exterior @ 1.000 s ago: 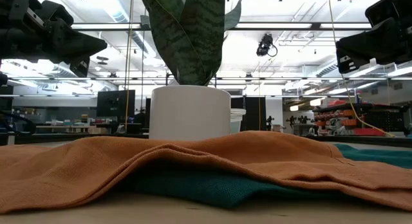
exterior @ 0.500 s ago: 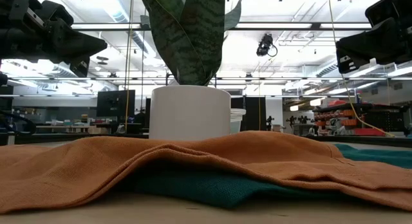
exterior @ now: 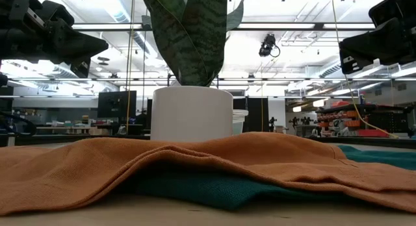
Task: Pick and placing Produce into tupperware
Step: Return to Home Position
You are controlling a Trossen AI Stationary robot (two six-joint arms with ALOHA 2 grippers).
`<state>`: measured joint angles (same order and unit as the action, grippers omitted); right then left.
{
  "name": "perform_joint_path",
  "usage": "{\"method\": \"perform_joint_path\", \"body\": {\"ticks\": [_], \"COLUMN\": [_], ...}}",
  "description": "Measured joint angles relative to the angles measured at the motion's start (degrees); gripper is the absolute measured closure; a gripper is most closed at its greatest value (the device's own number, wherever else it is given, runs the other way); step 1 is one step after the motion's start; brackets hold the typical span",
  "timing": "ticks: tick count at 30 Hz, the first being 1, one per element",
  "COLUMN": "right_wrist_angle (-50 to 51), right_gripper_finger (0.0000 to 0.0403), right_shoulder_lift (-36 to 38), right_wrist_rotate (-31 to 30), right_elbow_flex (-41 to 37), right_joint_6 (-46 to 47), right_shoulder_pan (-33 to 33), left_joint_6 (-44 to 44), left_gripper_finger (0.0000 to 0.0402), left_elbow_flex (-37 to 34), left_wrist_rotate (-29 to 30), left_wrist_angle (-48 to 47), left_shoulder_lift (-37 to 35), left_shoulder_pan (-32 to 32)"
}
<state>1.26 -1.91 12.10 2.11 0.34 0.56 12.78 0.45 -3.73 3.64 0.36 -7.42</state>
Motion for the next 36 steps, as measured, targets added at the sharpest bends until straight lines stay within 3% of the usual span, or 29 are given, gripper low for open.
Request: {"method": "perform_joint_path", "body": {"ticks": [36], "right_wrist_angle": [0.0], "right_gripper_finger": [0.0403], "right_shoulder_lift": [0.01], "right_wrist_rotate": [-0.01], "right_elbow_flex": [0.0], "right_joint_6": [0.01], "right_shoulder_pan": [0.01], "left_joint_6": [0.0], "left_gripper_finger": [0.0366], "left_elbow_flex": [0.0], "left_wrist_rotate": [-0.02], "left_wrist_angle": [0.0], "left_shoulder_lift": [0.0], "left_shoulder_pan": [0.0]}}
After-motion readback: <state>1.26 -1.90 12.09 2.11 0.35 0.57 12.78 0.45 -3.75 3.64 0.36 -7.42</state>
